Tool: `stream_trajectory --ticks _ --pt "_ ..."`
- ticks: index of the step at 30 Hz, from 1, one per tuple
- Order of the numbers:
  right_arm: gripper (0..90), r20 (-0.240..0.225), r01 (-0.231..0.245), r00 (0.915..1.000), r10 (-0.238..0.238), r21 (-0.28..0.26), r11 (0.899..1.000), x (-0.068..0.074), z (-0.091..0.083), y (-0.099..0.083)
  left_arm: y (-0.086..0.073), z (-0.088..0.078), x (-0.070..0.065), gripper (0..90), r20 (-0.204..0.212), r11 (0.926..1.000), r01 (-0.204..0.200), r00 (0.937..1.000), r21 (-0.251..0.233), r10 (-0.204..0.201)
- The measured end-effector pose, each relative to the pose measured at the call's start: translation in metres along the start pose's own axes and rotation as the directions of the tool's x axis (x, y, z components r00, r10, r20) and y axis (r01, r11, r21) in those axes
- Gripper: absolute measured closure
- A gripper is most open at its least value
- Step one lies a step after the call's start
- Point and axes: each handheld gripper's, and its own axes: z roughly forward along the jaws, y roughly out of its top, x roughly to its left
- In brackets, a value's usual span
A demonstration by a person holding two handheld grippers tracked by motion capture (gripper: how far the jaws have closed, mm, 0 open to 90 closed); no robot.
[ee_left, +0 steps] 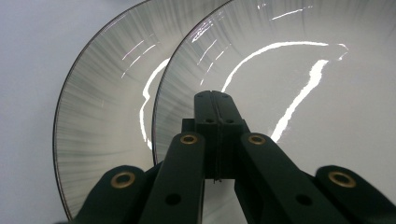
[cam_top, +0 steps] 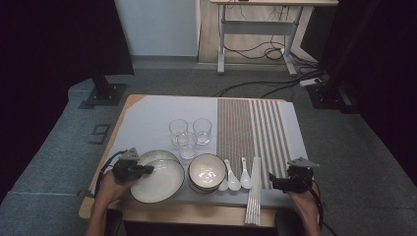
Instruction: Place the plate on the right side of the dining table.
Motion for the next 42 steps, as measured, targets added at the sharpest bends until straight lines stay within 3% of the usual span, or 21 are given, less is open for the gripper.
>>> stream_trajectory --ticks 7,12,16,20,21,22,23,24,25,27,29,30,32,33,34,35,36,38,41,42 --pt "0.0 -0.004 0.101 0.9949 -0.101 0.047 0.994 0.016 -0.027 -0.003 -0.003 0.000 0.002 90.0 0.015 0.9997 0.017 0.9997 -0.018 -0.017" --pt "0.0 0.023 0.128 0.9913 -0.130 0.072 0.989 0.029 -0.040 -0.007 -0.002 0.000 0.002 90.0 0.013 0.9997 0.019 0.9997 -0.016 -0.019" --pt "0.0 -0.017 0.155 0.9879 -0.154 0.070 0.985 0.038 -0.045 -0.009 -0.002 0.000 0.001 90.0 0.011 0.9996 0.023 0.9997 -0.017 -0.023" --pt "0.0 -0.053 0.203 0.9784 -0.200 0.061 0.977 0.053 -0.050 -0.009 -0.002 0.000 0.001 90.0 0.010 0.9996 0.022 0.9997 -0.017 -0.022" --pt "0.0 -0.067 0.229 0.9719 -0.226 0.048 0.972 0.060 -0.052 -0.008 -0.003 0.000 0.002 90.0 0.011 0.9995 0.024 0.9996 -0.018 -0.024" --pt "0.0 -0.067 0.229 0.9719 -0.226 0.048 0.972 0.060 -0.052 -0.008 -0.003 0.000 0.002 90.0 0.011 0.9995 0.024 0.9996 -0.018 -0.024" --pt "0.0 -0.076 0.256 0.9646 -0.253 0.041 0.966 0.066 -0.053 -0.007 -0.003 0.000 0.002 90.0 0.013 0.9994 0.027 0.9996 -0.019 -0.027" --pt "0.0 -0.076 0.256 0.9646 -0.253 0.041 0.966 0.066 -0.053 -0.007 -0.003 0.000 0.002 90.0 0.013 0.9994 0.027 0.9996 -0.019 -0.027" --pt "0.0 -0.087 0.281 0.9569 -0.277 0.030 0.959 0.074 -0.054 -0.006 -0.003 0.000 0.002 90.0 0.013 0.9994 0.027 0.9996 -0.019 -0.027" --pt "0.0 -0.092 0.288 0.9542 -0.285 0.029 0.957 0.077 -0.054 -0.006 -0.003 0.000 0.002 90.0 0.015 0.9994 0.028 0.9995 -0.019 -0.027" --pt "0.0 -0.104 0.324 0.9415 -0.321 0.020 0.946 0.090 -0.056 -0.005 -0.003 0.000 0.003 90.0 0.020 0.9993 0.032 0.9993 -0.022 -0.031" --pt "0.0 -0.104 0.324 0.9415 -0.321 0.020 0.946 0.090 -0.056 -0.005 -0.003 0.000 0.003 90.0 0.020 0.9993 0.032 0.9993 -0.022 -0.031" --pt "0.0 -0.118 0.344 0.9331 -0.340 0.017 0.939 0.100 -0.056 -0.005 -0.004 0.000 0.003 90.0 0.024 0.9990 0.037 0.9990 -0.025 -0.037" --pt "0.0 -0.130 0.369 0.9221 -0.365 0.014 0.929 0.107 -0.055 -0.005 -0.004 0.000 0.003 90.0 0.024 0.9989 0.040 0.9989 -0.025 -0.039" --pt "0.0 -0.130 0.369 0.9221 -0.365 0.014 0.929 0.107 -0.055 -0.005 -0.004 0.000 0.003 90.0 0.024 0.9989 0.040 0.9989 -0.025 -0.039" --pt "0.0 -0.137 0.388 0.9135 -0.383 0.010 0.922 0.114 -0.055 -0.005 -0.004 0.000 0.003 90.0 0.023 0.9989 0.040 0.9990 -0.024 -0.039" --pt "0.0 -0.137 0.388 0.9135 -0.383 0.010 0.922 0.114 -0.055 -0.005 -0.004 0.000 0.003 90.0 0.023 0.9989 0.040 0.9990 -0.024 -0.039" --pt "0.0 -0.128 0.433 0.8951 -0.427 0.024 0.901 0.123 -0.053 -0.006 -0.004 0.000 0.002 90.0 0.022 0.9989 0.040 0.9990 -0.024 -0.039" --pt "0.0 -0.134 0.457 0.8832 -0.449 0.032 0.889 0.130 -0.051 -0.007 -0.004 0.000 0.003 90.0 0.024 0.9988 0.042 0.9989 -0.025 -0.041" --pt "0.0 -0.134 0.457 0.8832 -0.449 0.032 0.889 0.130 -0.051 -0.007 -0.004 0.000 0.003 90.0 0.024 0.9988 0.042 0.9989 -0.025 -0.041"
